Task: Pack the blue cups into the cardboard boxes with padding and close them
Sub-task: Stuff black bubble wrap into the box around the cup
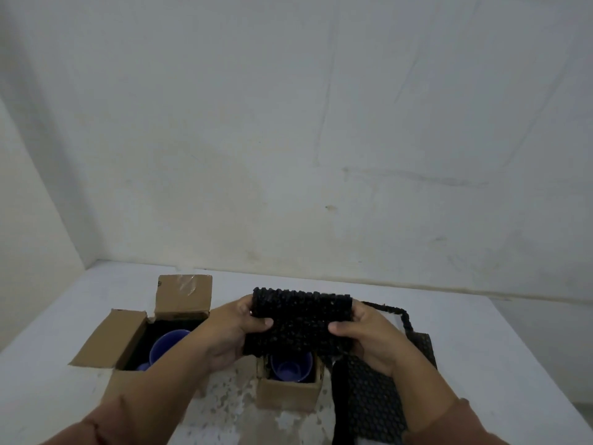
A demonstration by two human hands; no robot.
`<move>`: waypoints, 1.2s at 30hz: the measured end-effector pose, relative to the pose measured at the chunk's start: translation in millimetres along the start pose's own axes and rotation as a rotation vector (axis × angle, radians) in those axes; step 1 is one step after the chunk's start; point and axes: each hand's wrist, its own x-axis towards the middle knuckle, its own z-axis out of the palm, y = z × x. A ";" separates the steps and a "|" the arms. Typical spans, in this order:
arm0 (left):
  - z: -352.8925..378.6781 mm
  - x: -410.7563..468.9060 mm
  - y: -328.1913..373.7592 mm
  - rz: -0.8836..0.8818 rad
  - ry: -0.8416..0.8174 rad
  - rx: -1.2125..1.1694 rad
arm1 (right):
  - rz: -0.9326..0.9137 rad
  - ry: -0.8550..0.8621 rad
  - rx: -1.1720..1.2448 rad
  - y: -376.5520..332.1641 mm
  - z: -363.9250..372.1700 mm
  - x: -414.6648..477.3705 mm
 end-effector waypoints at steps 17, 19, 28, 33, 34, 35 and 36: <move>15.7 51.8 -11.6 0.237 0.054 1.498 | -0.158 0.161 -1.070 1.7 17.2 48.5; 10.4 61.6 -25.4 0.251 0.105 1.522 | -0.177 0.165 -1.150 16.9 18.2 57.5; 11.0 73.8 -54.8 0.264 0.140 1.738 | -0.245 0.176 -1.463 56.5 17.1 76.1; 15.9 75.2 -55.9 0.207 0.130 2.034 | -0.277 0.154 -1.593 64.8 26.5 84.0; 17.4 74.7 -55.7 0.197 0.128 2.042 | -0.275 0.165 -1.604 67.2 28.0 85.3; 18.8 74.5 -55.1 0.188 0.141 2.027 | -0.276 0.172 -1.617 69.4 28.8 86.4; 19.7 74.7 -54.5 0.184 0.162 2.009 | -0.286 0.177 -1.622 70.9 29.1 87.3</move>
